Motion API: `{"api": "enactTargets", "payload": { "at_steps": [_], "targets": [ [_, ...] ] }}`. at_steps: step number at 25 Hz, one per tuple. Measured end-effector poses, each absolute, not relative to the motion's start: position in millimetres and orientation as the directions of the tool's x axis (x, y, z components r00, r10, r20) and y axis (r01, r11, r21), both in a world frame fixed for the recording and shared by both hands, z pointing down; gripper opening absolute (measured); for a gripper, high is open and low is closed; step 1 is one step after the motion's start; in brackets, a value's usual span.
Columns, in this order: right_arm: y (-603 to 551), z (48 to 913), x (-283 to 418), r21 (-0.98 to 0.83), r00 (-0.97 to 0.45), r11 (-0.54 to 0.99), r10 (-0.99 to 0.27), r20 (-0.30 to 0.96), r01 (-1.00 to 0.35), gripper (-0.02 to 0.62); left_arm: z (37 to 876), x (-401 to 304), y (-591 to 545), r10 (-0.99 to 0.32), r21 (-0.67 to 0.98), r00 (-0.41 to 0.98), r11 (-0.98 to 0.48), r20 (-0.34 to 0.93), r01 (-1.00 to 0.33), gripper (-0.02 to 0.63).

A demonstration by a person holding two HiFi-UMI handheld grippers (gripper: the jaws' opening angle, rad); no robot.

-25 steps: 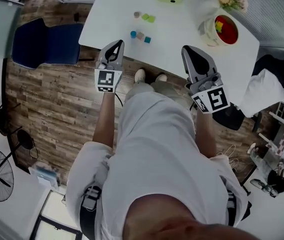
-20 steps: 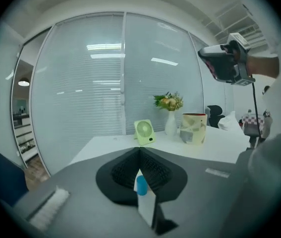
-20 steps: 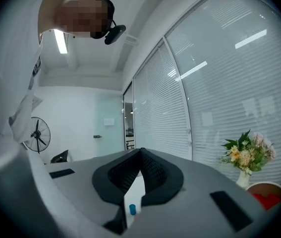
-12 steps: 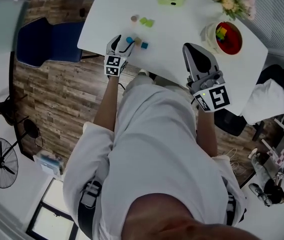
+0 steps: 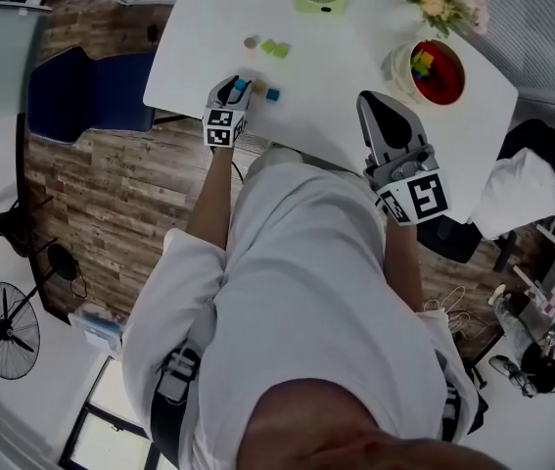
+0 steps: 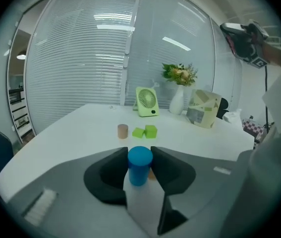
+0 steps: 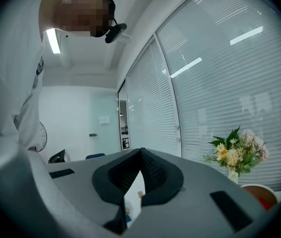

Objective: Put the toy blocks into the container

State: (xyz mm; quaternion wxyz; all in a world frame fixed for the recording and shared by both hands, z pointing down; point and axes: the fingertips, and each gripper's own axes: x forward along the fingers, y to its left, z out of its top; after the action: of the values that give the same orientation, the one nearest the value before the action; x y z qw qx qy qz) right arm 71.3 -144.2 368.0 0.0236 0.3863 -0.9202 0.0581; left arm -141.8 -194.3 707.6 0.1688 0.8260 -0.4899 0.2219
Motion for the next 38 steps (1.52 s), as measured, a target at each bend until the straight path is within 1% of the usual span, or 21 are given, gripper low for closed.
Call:
{"api": "enactTargets", "payload": {
  "at_steps": [3, 6, 9, 13, 14, 17, 18, 21, 22, 24, 25, 26, 27, 28, 33, 35, 38],
  "targets": [
    [-146, 385, 61, -0.093, -0.717, 0.712, -0.687, 0.116, -0.696, 0.0, 696, -145, -189, -0.748, 0.044, 0.422, -0.467, 0.512, -0.883, 0.141],
    [-153, 434, 34, -0.079, -0.747, 0.75, -0.632, 0.207, -0.657, 0.0, 670, -149, -181, -0.762, 0.032, 0.427, -0.473, 0.486, -0.88, 0.141],
    [-163, 510, -5, -0.029, -0.751, 0.804, -0.54, 0.381, -0.593, 0.001, 633, -157, -171, -0.786, 0.04, 0.424, -0.457, 0.449, -0.889, 0.141],
    [-172, 605, -63, 0.027, -0.691, 0.886, -0.38, 0.615, -0.463, 0.003, 579, -170, -156, -0.817, 0.037, 0.415, -0.438, 0.402, -0.898, 0.141],
    [-173, 626, -77, 0.038, -0.664, 0.907, -0.335, 0.669, -0.419, 0.027, 566, -173, -153, -0.824, 0.034, 0.411, -0.433, 0.391, -0.901, 0.141],
    [-169, 685, -105, 0.027, -0.56, 0.952, -0.201, 0.804, -0.304, 0.179, 528, -177, -149, -0.837, 0.01, 0.409, -0.435, 0.363, -0.9, 0.141],
    [-166, 701, -112, 0.021, -0.526, 0.961, -0.168, 0.834, -0.274, 0.217, 515, -177, -148, -0.839, -0.002, 0.412, -0.442, 0.355, -0.897, 0.141],
    [-166, 740, -122, 0.023, -0.438, 0.976, -0.118, 0.891, -0.217, 0.303, 477, -176, -149, -0.844, -0.014, 0.426, -0.455, 0.326, -0.89, 0.141],
    [-167, 750, -124, 0.018, -0.417, 0.977, -0.108, 0.903, -0.214, 0.311, 466, -175, -149, -0.846, 0.0, 0.431, -0.454, 0.313, -0.891, 0.141],
    [-167, 760, -126, -0.006, -0.397, 0.976, -0.083, 0.914, -0.218, 0.309, 447, -171, -147, -0.851, 0.027, 0.44, -0.452, 0.287, -0.892, 0.141],
    [-166, 762, -127, -0.021, -0.395, 0.976, -0.067, 0.916, -0.215, 0.291, 438, -169, -145, -0.852, 0.029, 0.443, -0.454, 0.278, -0.891, 0.141],
    [-164, 761, -129, -0.034, -0.397, 0.978, -0.051, 0.916, -0.204, 0.288, 431, -166, -143, -0.852, 0.026, 0.448, -0.458, 0.27, -0.888, 0.141],
    [-162, 760, -131, -0.041, -0.401, 0.982, -0.038, 0.915, -0.186, 0.25, 425, -163, -142, -0.851, 0.02, 0.454, -0.465, 0.264, -0.885, 0.141],
    [-160, 758, -133, -0.038, -0.404, 0.985, -0.033, 0.914, -0.166, 0.154, 420, -160, -141, -0.849, 0.013, 0.461, -0.474, 0.26, -0.88, 0.141],
    [-156, 757, -137, 0.07, -0.393, 0.995, -0.09, 0.915, -0.065, 0.152, 410, -146, -142, -0.837, -0.014, 0.485, -0.504, 0.255, -0.863, 0.143],
    [-157, 751, -138, 0.077, -0.427, 0.994, -0.105, 0.898, -0.084, 0.152, 410, -142, -143, -0.832, -0.027, 0.489, -0.513, 0.263, -0.858, 0.141],
    [-159, 730, -140, 0.046, -0.518, 0.988, -0.116, 0.847, -0.146, 0.153, 412, -137, -147, -0.818, -0.033, 0.502, -0.531, 0.281, -0.847, 0.141]
  ]
}}
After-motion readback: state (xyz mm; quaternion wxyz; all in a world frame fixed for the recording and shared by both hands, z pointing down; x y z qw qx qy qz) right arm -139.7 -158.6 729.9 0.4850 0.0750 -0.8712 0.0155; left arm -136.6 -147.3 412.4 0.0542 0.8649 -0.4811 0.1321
